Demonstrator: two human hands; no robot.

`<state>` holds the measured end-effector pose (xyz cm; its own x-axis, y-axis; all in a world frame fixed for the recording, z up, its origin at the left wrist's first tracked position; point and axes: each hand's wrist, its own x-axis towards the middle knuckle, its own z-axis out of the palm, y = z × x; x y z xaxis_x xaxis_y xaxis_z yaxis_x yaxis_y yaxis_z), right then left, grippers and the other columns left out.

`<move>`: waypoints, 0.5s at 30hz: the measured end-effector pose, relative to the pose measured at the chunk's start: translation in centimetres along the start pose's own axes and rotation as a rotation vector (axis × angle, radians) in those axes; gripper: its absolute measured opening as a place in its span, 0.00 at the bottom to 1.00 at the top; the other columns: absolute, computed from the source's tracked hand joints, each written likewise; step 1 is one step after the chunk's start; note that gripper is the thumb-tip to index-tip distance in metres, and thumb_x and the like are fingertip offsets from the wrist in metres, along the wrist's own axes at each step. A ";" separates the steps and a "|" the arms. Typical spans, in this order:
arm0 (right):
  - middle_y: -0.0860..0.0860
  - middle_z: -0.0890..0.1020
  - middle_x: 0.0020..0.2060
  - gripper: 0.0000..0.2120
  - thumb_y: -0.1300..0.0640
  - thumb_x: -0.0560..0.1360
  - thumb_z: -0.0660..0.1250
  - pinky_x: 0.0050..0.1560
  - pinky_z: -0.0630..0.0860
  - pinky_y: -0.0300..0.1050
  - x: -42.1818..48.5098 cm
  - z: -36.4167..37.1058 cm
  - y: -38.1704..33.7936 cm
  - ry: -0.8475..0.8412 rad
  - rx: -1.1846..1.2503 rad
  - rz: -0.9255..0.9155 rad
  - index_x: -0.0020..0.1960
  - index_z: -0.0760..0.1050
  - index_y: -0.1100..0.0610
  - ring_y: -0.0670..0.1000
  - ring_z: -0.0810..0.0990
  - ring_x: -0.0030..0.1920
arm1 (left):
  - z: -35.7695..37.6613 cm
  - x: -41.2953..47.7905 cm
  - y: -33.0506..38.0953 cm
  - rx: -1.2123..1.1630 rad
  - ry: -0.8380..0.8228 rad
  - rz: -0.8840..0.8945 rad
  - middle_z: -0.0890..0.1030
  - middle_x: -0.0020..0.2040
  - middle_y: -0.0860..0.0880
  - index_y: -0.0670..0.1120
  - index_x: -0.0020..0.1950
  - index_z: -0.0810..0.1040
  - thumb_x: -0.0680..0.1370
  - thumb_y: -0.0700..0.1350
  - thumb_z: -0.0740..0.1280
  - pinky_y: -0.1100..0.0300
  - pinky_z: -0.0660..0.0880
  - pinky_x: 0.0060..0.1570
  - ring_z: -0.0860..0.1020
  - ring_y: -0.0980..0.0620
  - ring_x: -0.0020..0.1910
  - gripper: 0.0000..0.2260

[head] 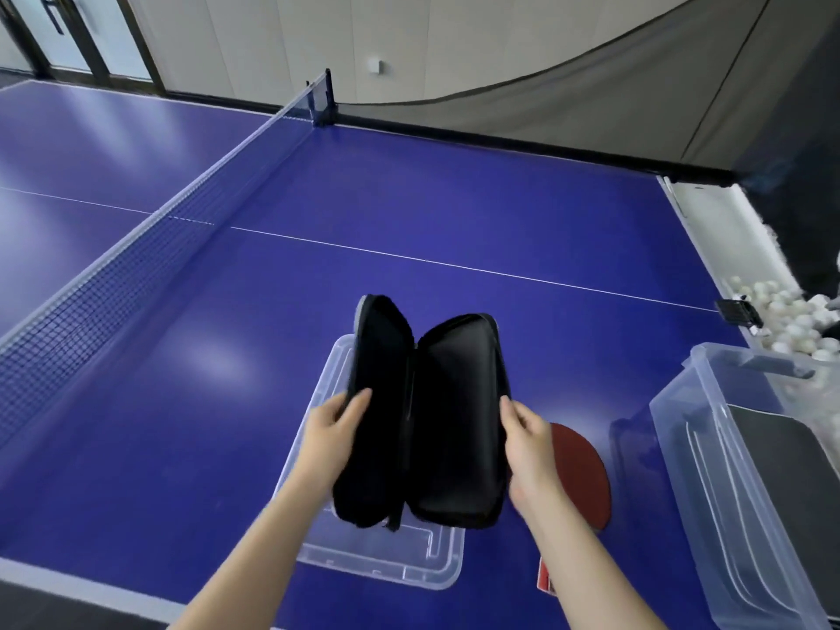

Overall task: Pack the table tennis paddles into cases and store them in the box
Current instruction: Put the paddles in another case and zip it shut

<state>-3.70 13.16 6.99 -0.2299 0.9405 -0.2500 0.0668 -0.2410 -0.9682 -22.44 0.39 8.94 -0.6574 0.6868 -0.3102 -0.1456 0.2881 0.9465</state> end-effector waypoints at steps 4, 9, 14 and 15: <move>0.55 0.63 0.32 0.16 0.58 0.80 0.59 0.35 0.57 0.45 2.0 -0.8 2.1 0.169 -0.174 0.085 0.35 0.66 0.62 0.51 0.61 0.35 | -7.8 4.6 -1.8 0.019 0.108 -0.084 0.82 0.35 0.45 0.40 0.40 0.80 0.78 0.49 0.67 0.53 0.74 0.40 0.77 0.49 0.36 0.13; 0.52 0.64 0.28 0.19 0.59 0.79 0.60 0.35 0.56 0.47 2.4 -0.6 5.9 0.243 -0.523 0.146 0.31 0.61 0.56 0.51 0.62 0.33 | -13.4 8.8 -6.0 0.069 0.091 -0.261 0.83 0.40 0.43 0.45 0.40 0.81 0.79 0.46 0.66 0.46 0.78 0.49 0.79 0.45 0.40 0.09; 0.52 0.66 0.25 0.20 0.60 0.79 0.60 0.34 0.57 0.48 1.8 1.2 8.6 0.267 -0.674 0.194 0.28 0.62 0.57 0.54 0.64 0.33 | -14.9 11.2 -9.0 0.126 0.088 -0.335 0.84 0.34 0.52 0.48 0.40 0.81 0.79 0.45 0.67 0.58 0.76 0.36 0.81 0.49 0.37 0.09; 0.53 0.68 0.25 0.20 0.59 0.79 0.60 0.34 0.57 0.49 1.7 1.3 9.0 0.270 -0.712 0.200 0.29 0.64 0.58 0.55 0.65 0.32 | -15.0 11.6 -9.6 0.137 0.087 -0.355 0.84 0.34 0.52 0.49 0.40 0.81 0.79 0.45 0.67 0.58 0.76 0.36 0.81 0.49 0.37 0.08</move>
<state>-4.78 12.23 -2.12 0.0899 0.9431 -0.3201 0.7090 -0.2863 -0.6445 -39.70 -4.40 -2.37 -0.6448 0.4708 -0.6022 -0.2794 0.5881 0.7590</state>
